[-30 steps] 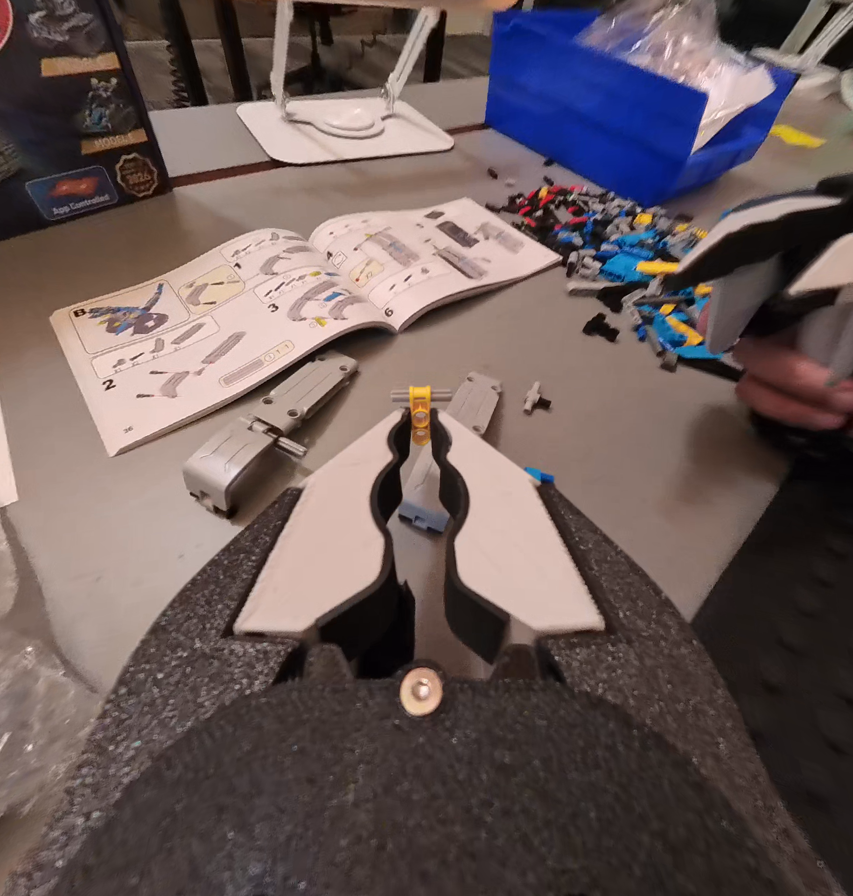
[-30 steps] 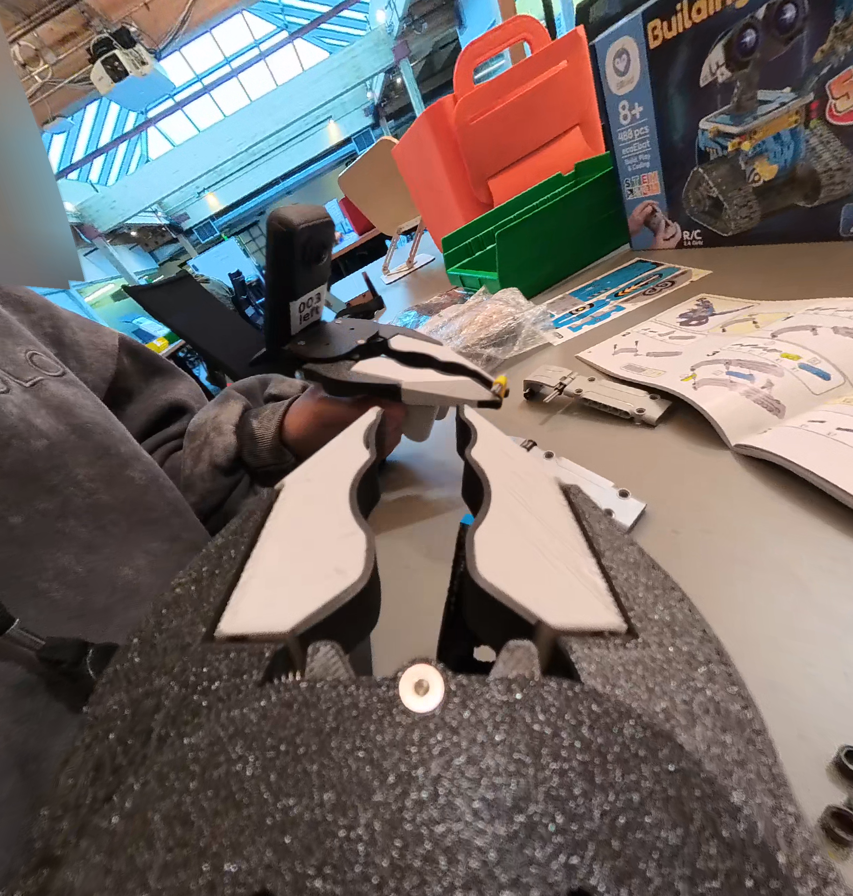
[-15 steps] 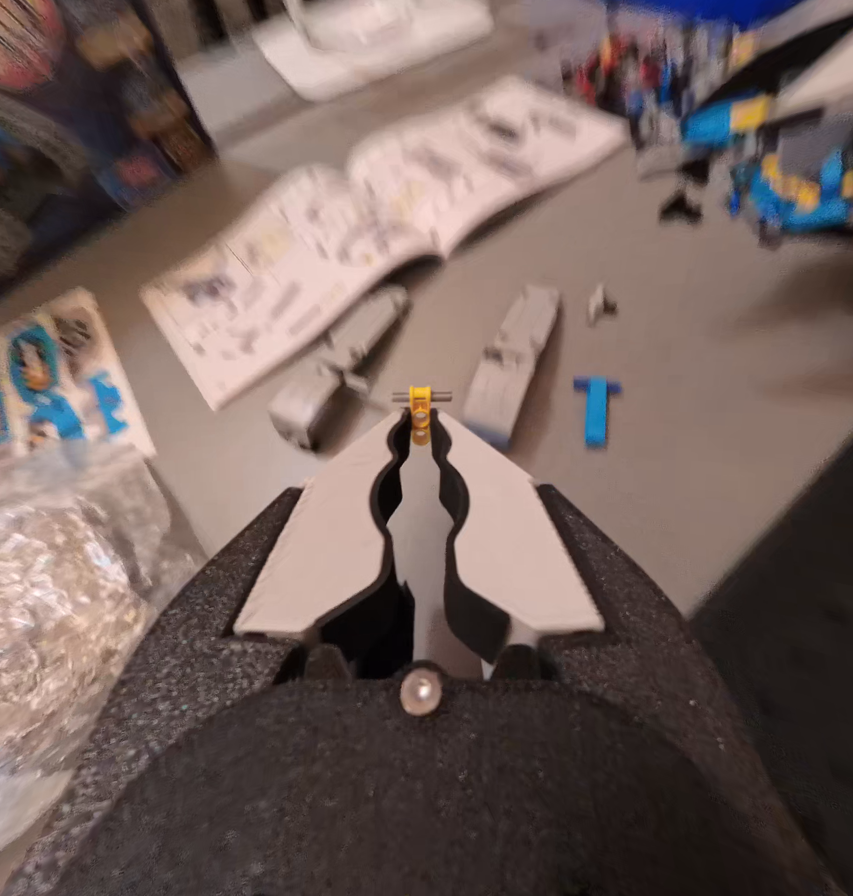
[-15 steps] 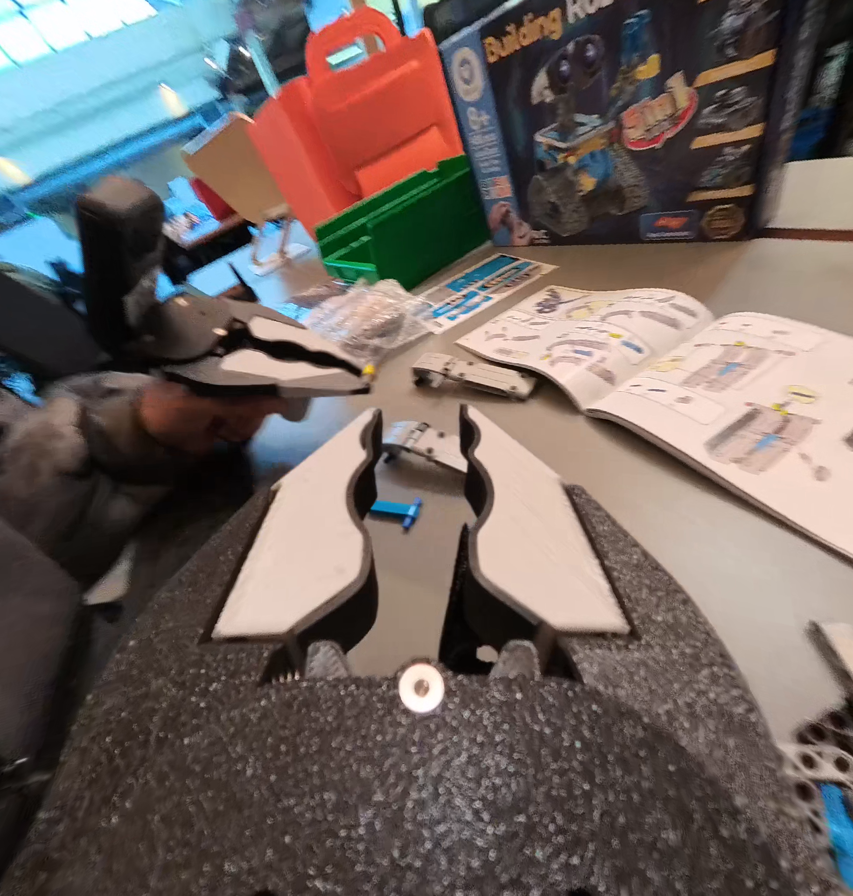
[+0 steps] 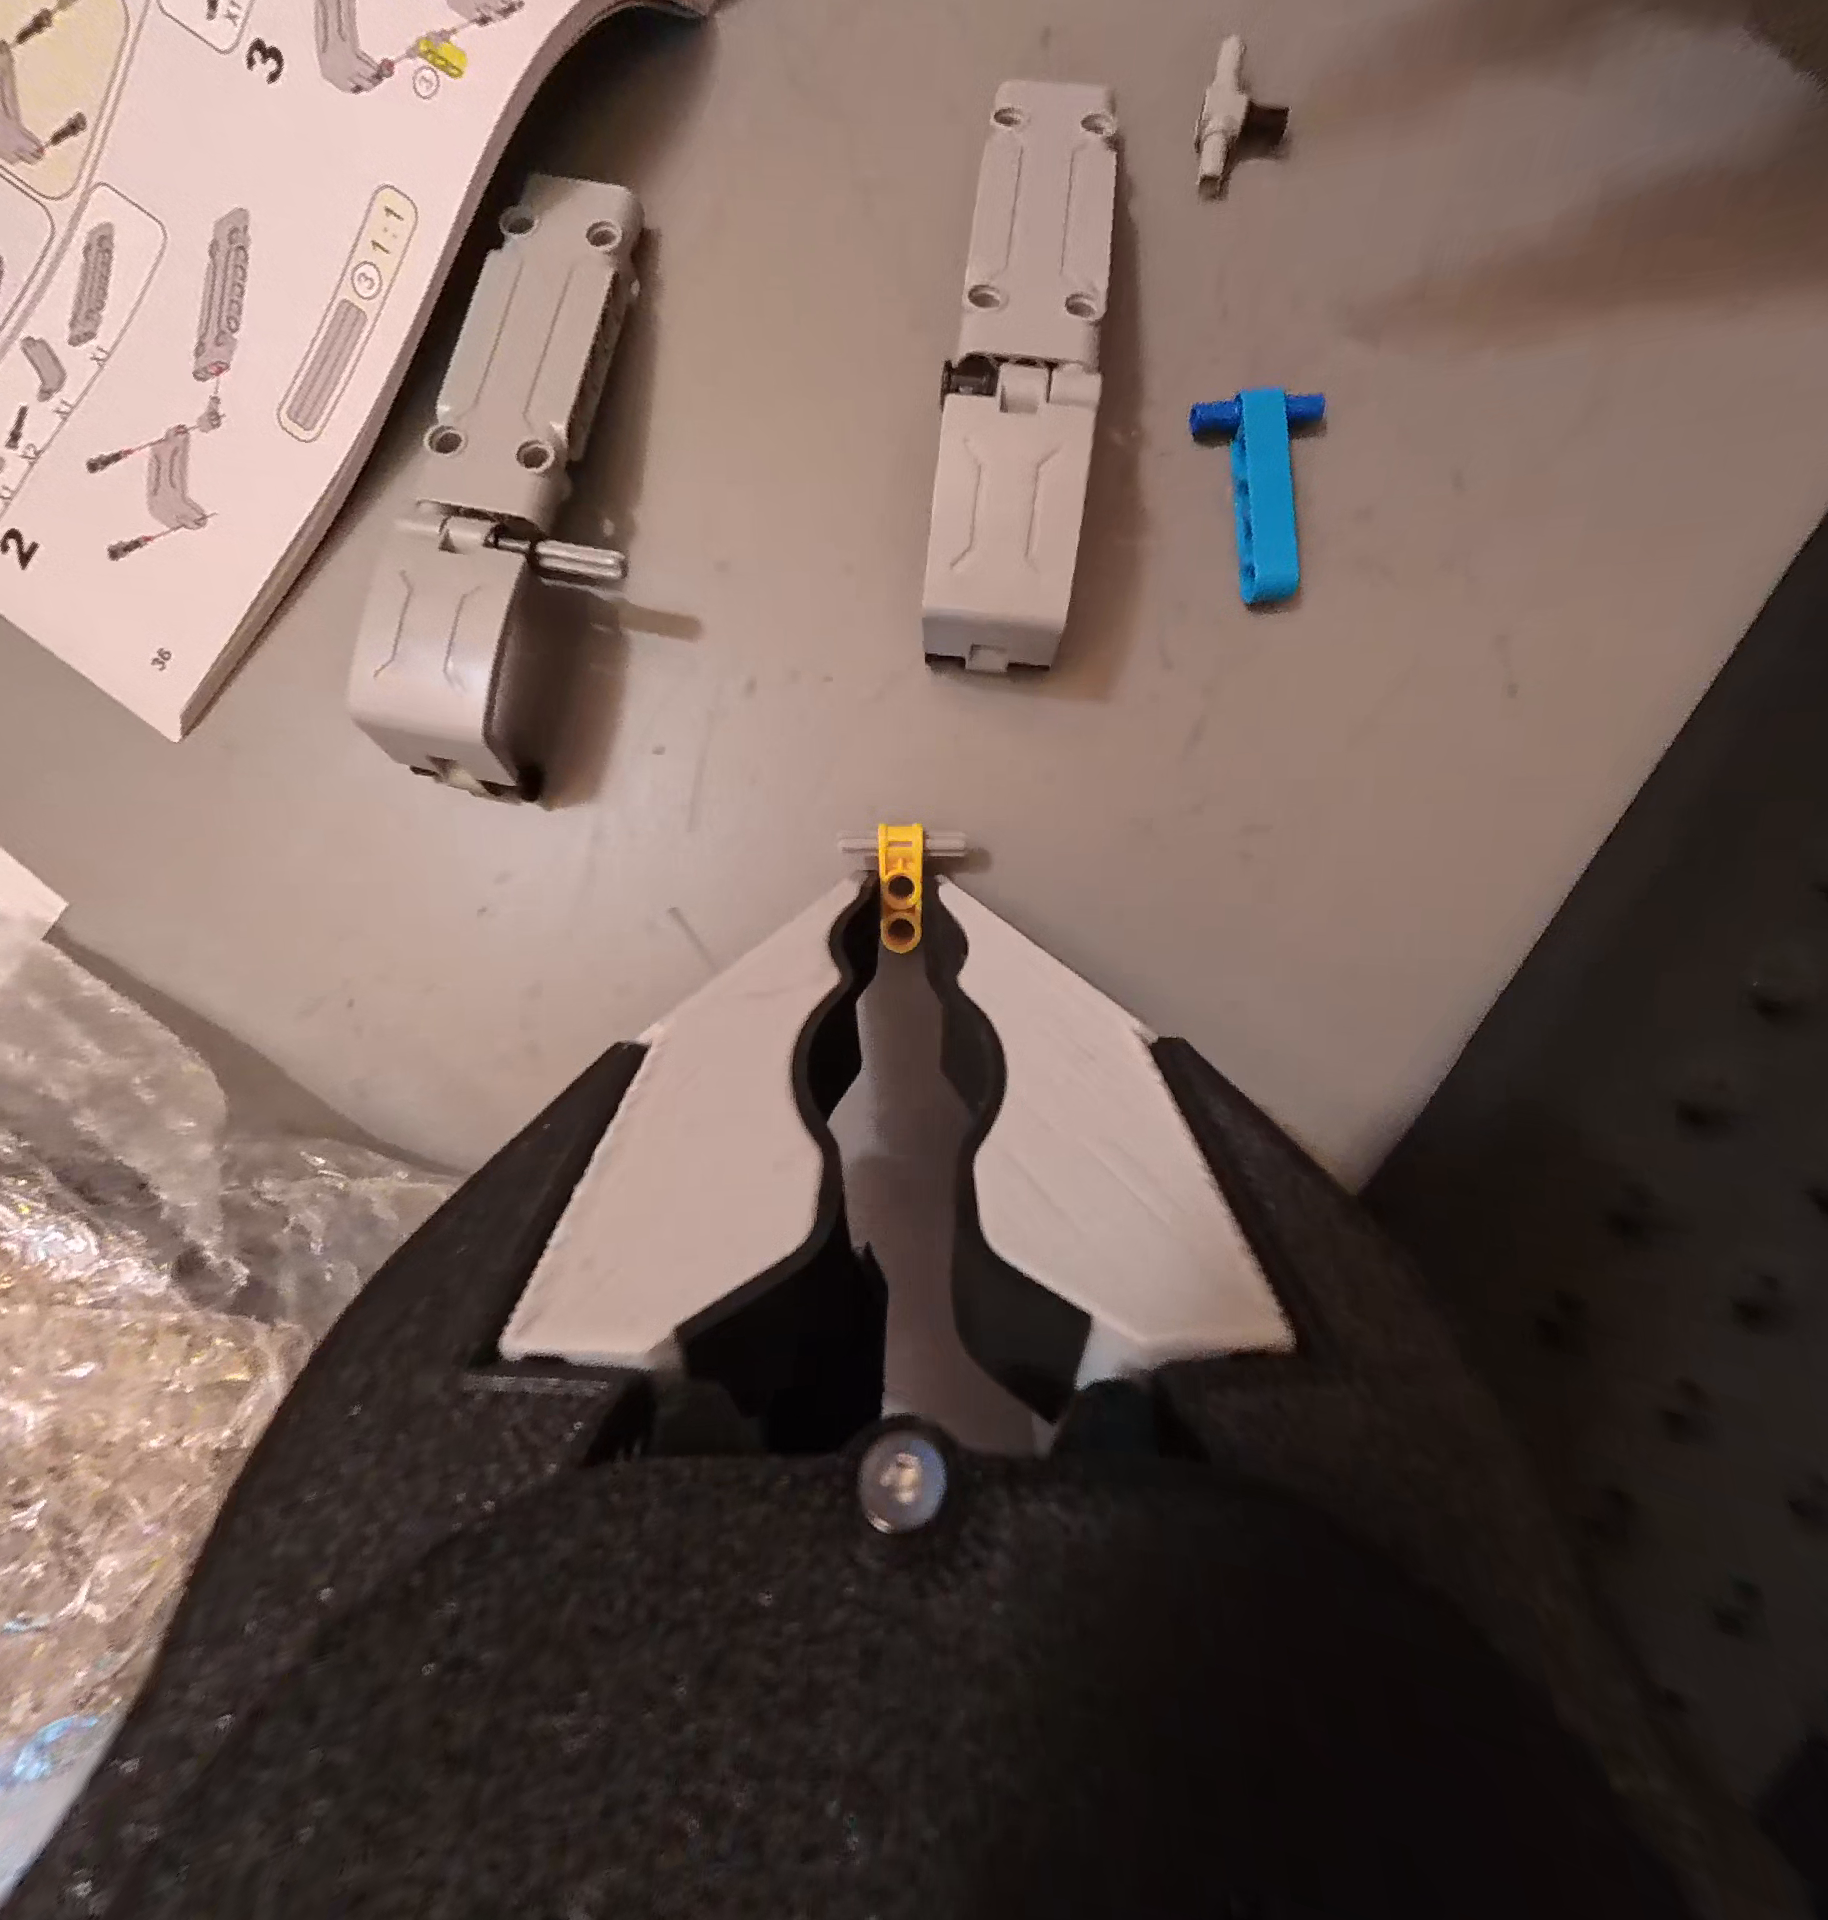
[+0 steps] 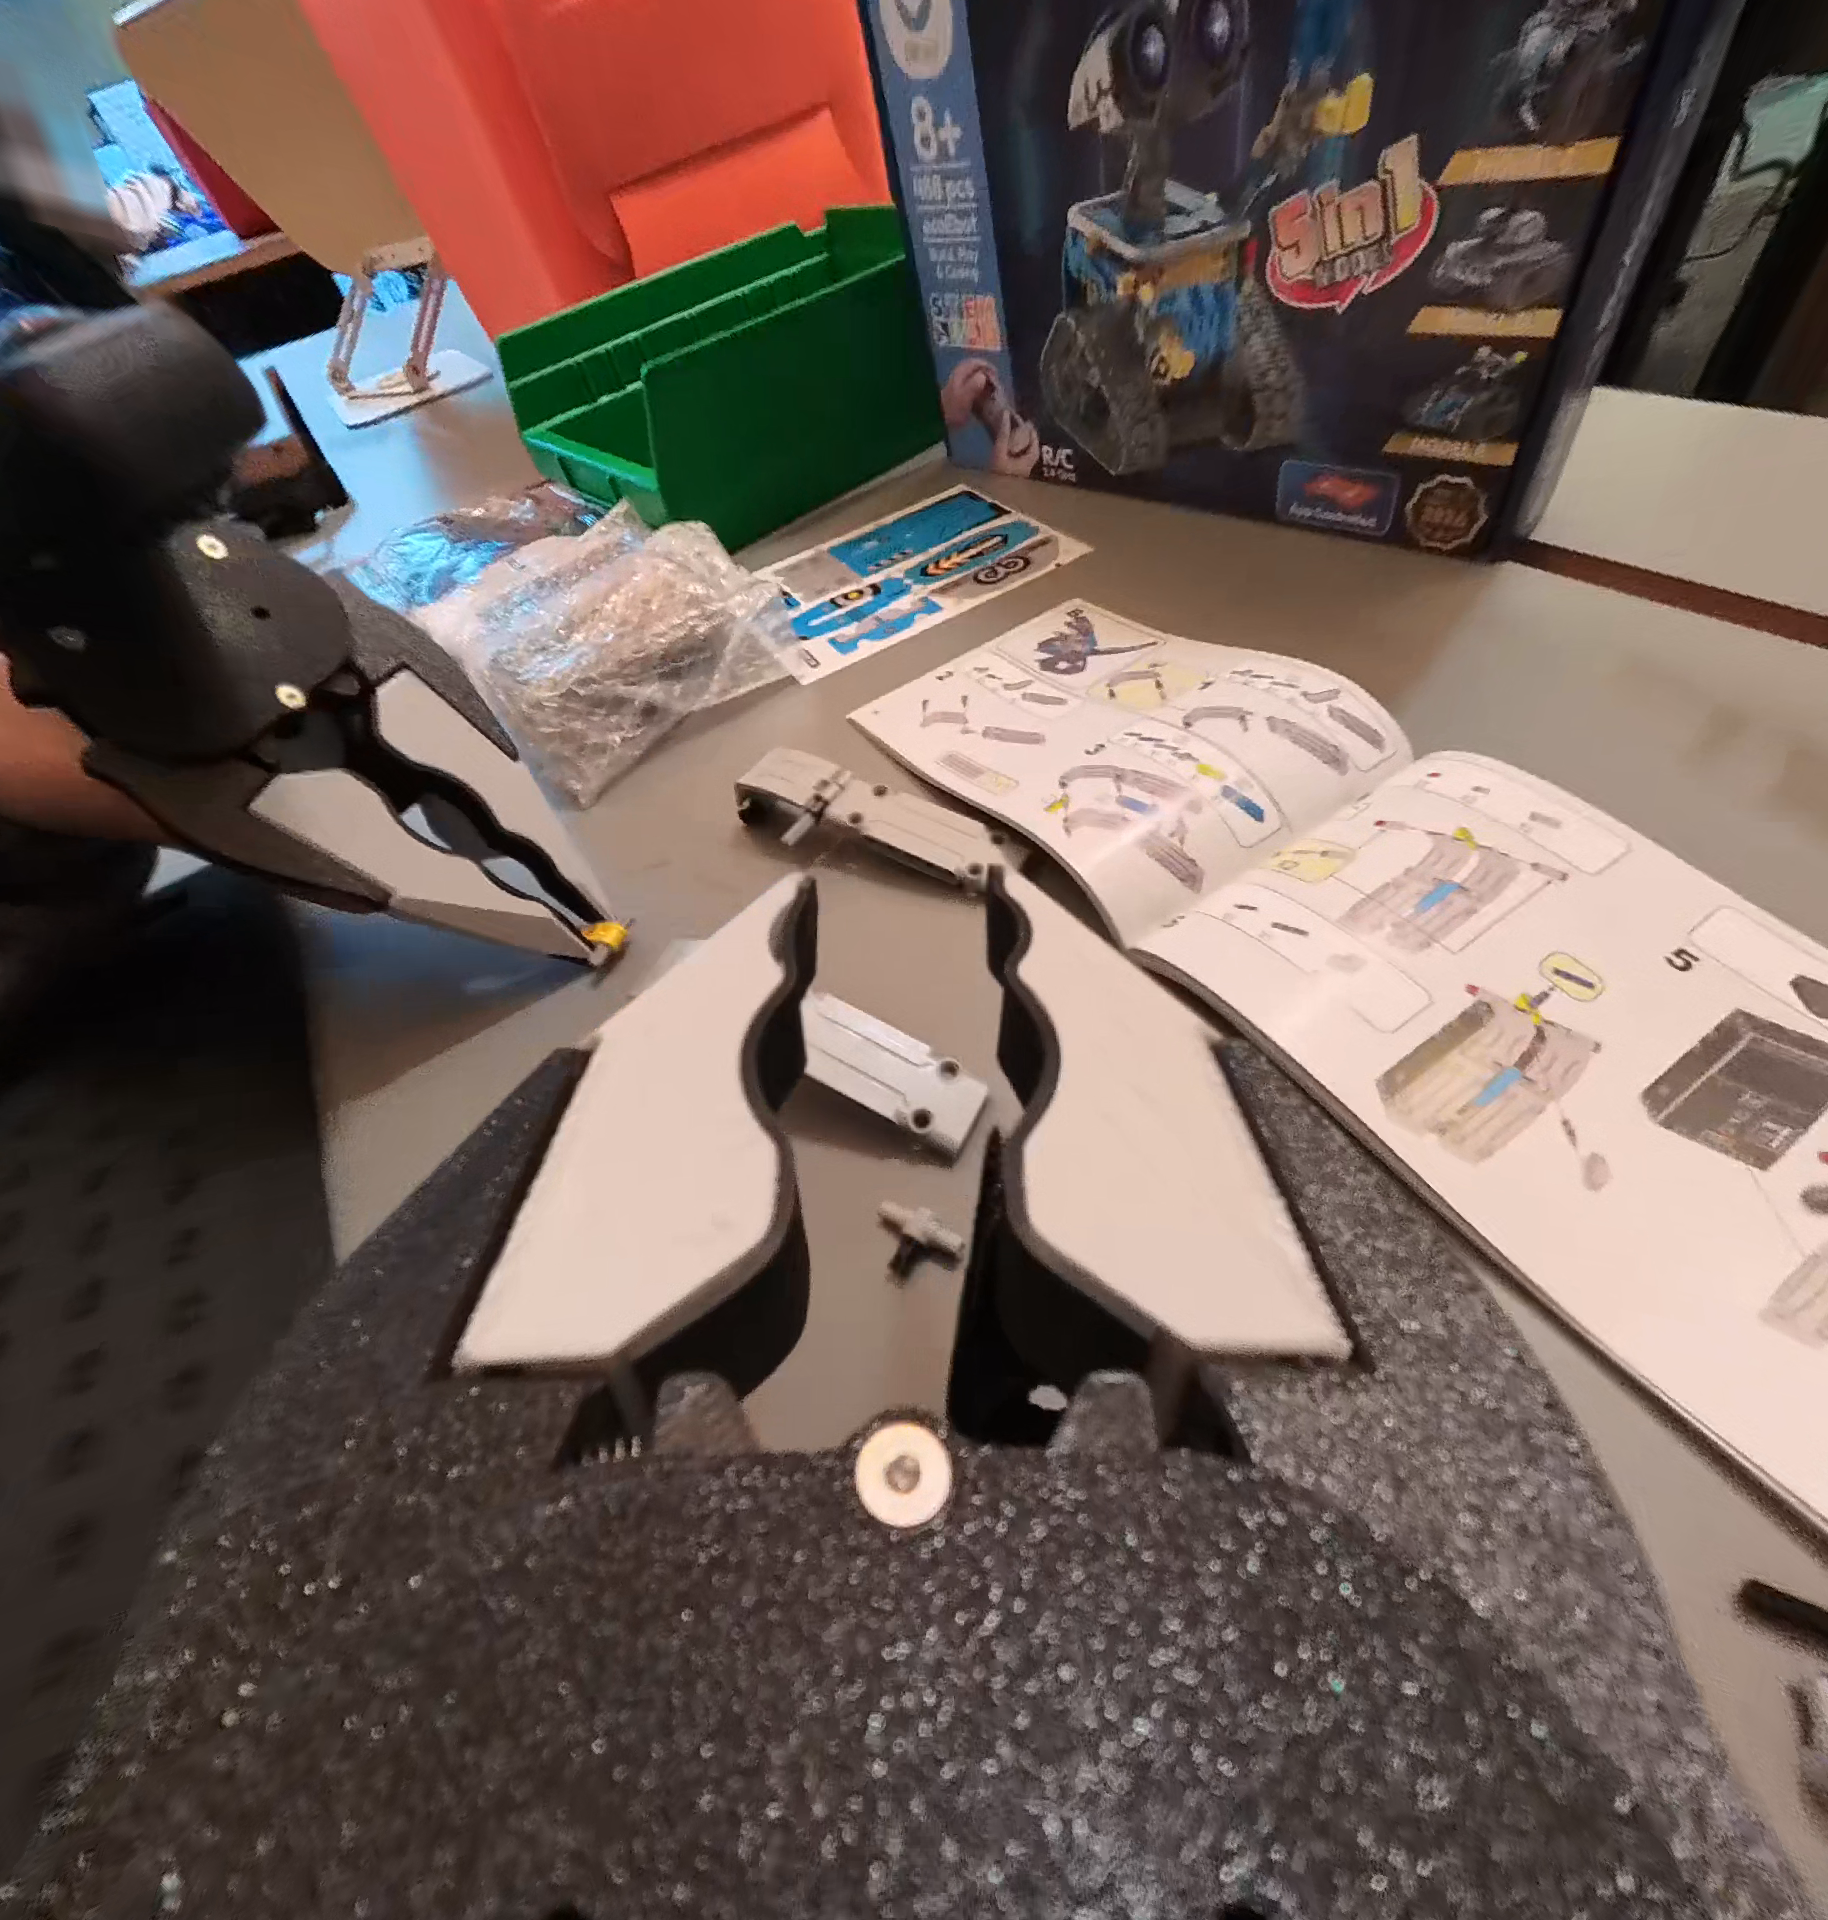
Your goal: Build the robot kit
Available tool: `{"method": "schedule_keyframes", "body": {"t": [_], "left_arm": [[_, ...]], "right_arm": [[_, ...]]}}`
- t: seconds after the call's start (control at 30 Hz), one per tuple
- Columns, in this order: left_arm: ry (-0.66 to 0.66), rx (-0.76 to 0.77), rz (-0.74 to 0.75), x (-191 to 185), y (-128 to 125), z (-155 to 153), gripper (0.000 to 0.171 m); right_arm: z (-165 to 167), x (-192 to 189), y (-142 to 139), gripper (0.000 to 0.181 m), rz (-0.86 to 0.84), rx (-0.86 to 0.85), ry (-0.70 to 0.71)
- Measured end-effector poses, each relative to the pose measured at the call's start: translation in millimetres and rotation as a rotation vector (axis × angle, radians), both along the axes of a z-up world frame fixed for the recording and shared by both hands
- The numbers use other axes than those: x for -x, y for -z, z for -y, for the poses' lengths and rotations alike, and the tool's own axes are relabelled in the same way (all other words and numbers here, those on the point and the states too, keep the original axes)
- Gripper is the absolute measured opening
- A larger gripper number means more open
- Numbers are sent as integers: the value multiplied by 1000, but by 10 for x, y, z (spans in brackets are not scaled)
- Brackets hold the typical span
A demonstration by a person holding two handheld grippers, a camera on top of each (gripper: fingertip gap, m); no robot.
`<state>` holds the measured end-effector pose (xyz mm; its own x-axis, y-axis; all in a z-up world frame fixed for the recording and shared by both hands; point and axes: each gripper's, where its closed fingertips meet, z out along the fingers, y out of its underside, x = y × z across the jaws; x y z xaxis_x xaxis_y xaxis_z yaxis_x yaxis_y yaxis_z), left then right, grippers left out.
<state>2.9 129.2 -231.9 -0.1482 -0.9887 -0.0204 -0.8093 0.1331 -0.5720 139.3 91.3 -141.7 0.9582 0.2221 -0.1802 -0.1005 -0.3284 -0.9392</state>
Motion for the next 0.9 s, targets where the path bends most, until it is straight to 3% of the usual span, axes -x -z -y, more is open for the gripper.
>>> {"method": "schedule_keyframes", "body": {"t": [0.1,0.23,0.57,0.73,0.9], "left_arm": [[-11,14,29,-12,-2,-6,8],[-27,12,94,-17,-57,3,22],[-275,45,642,-41,-864,-261,23],[-323,46,680,-12,-876,-365,23],[-283,-49,686,-48,-860,-292,23]], "right_arm": [[31,22,17,32,18,-10,-3],[57,43,32,33,5,-13,0],[90,-182,-8,34,-38,-27,111],[130,-190,64,33,-28,1,123],[166,-178,67,33,-34,0,126]]}}
